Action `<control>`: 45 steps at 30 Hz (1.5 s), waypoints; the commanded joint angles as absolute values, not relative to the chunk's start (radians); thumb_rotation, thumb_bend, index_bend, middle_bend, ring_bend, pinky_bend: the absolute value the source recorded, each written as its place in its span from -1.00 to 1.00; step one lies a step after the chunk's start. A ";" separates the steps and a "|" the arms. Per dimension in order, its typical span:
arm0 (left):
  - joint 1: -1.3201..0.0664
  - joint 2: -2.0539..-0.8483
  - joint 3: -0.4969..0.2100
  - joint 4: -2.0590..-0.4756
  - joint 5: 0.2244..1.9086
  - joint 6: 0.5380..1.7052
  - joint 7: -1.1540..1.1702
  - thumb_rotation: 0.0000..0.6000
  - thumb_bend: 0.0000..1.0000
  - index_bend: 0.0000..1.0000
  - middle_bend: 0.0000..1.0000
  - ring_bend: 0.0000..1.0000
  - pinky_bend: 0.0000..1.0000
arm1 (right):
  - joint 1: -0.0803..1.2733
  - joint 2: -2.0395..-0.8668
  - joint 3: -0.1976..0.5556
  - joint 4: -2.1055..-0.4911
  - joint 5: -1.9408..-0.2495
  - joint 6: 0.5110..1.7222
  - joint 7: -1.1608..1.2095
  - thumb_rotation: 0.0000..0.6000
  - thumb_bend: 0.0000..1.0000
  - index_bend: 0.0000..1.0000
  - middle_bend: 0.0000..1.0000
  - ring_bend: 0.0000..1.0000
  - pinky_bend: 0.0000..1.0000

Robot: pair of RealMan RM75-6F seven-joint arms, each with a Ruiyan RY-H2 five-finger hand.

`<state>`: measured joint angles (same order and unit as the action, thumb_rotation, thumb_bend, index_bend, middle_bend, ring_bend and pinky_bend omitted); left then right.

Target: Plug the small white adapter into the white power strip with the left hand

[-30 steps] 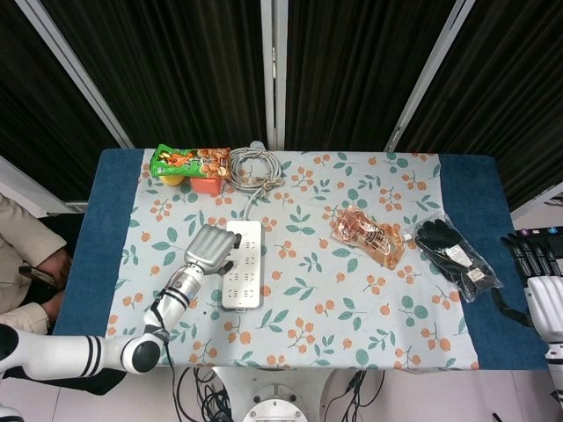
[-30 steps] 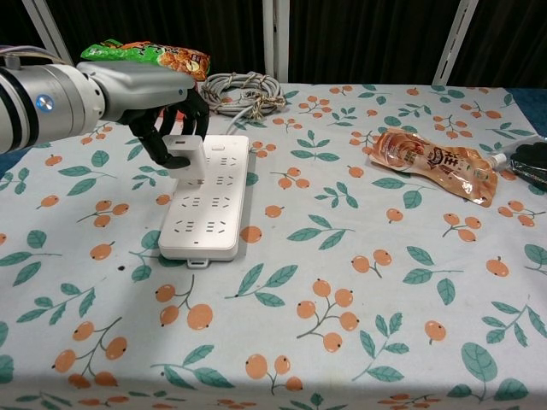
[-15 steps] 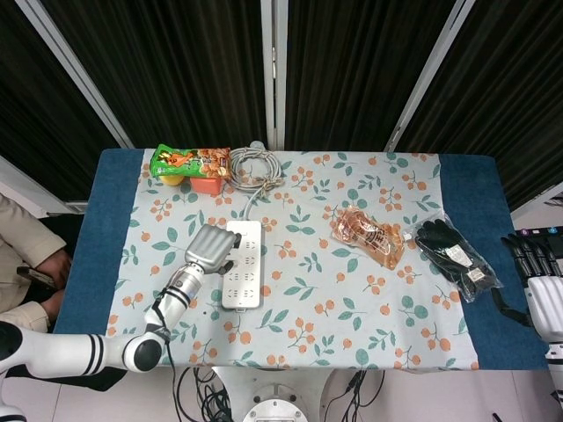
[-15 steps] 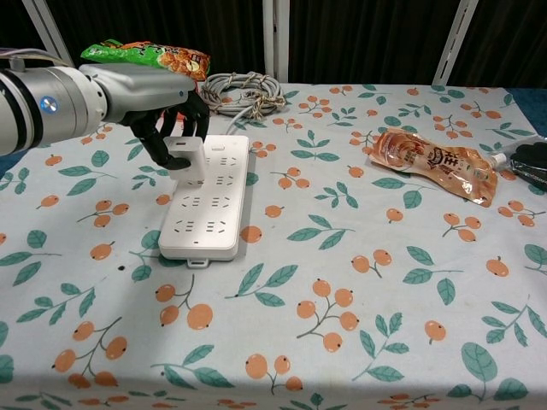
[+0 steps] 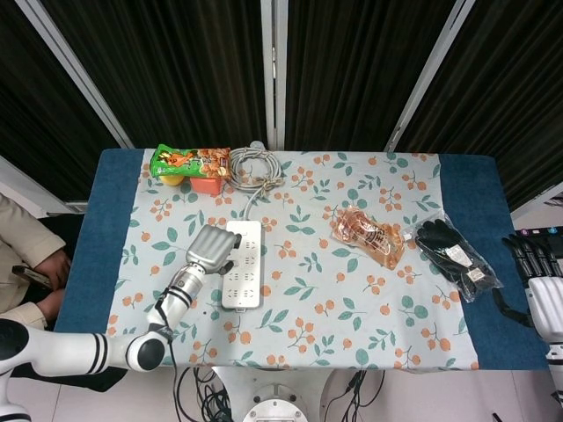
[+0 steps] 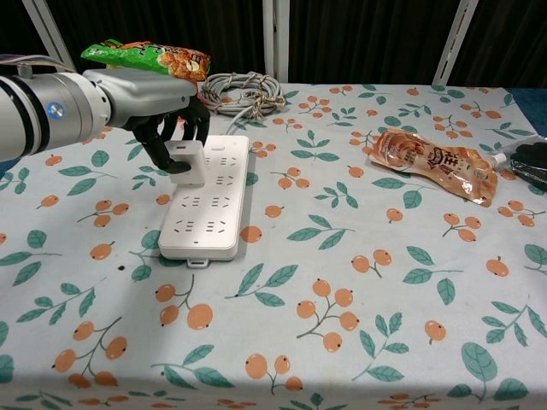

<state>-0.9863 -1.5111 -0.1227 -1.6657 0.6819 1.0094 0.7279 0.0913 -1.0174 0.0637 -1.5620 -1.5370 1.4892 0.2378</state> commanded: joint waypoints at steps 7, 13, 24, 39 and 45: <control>-0.990 -1.526 -0.117 -1.651 0.684 1.013 0.727 1.00 0.00 0.41 0.50 0.11 0.13 | 0.088 -1.017 0.064 -1.560 -1.537 1.493 0.242 1.00 -0.35 -1.00 -0.91 -1.00 -1.00; -0.990 -1.536 -0.111 -1.641 0.683 1.012 0.728 1.00 0.00 0.45 0.54 0.15 0.13 | 0.085 -1.019 0.064 -1.556 -1.537 1.496 0.244 1.00 -0.35 -1.00 -0.91 -1.00 -1.00; -0.970 -1.549 -0.099 -1.629 0.723 1.016 0.693 1.00 0.00 0.55 0.62 0.21 0.13 | 0.082 -1.019 0.064 -1.559 -1.538 1.502 0.241 1.00 -0.35 -1.00 -0.91 -1.00 -1.00; -0.954 -1.572 -0.099 -1.595 0.746 1.005 0.666 1.00 0.00 0.58 0.65 0.23 0.13 | 0.078 -1.020 0.065 -1.559 -1.534 1.503 0.241 1.00 -0.35 -1.00 -0.90 -1.00 -1.00; -0.954 -1.573 -0.101 -1.590 0.741 0.999 0.669 1.00 0.00 0.58 0.64 0.23 0.13 | 0.077 -1.020 0.066 -1.558 -1.533 1.502 0.242 1.00 -0.35 -1.00 -0.90 -1.00 -1.00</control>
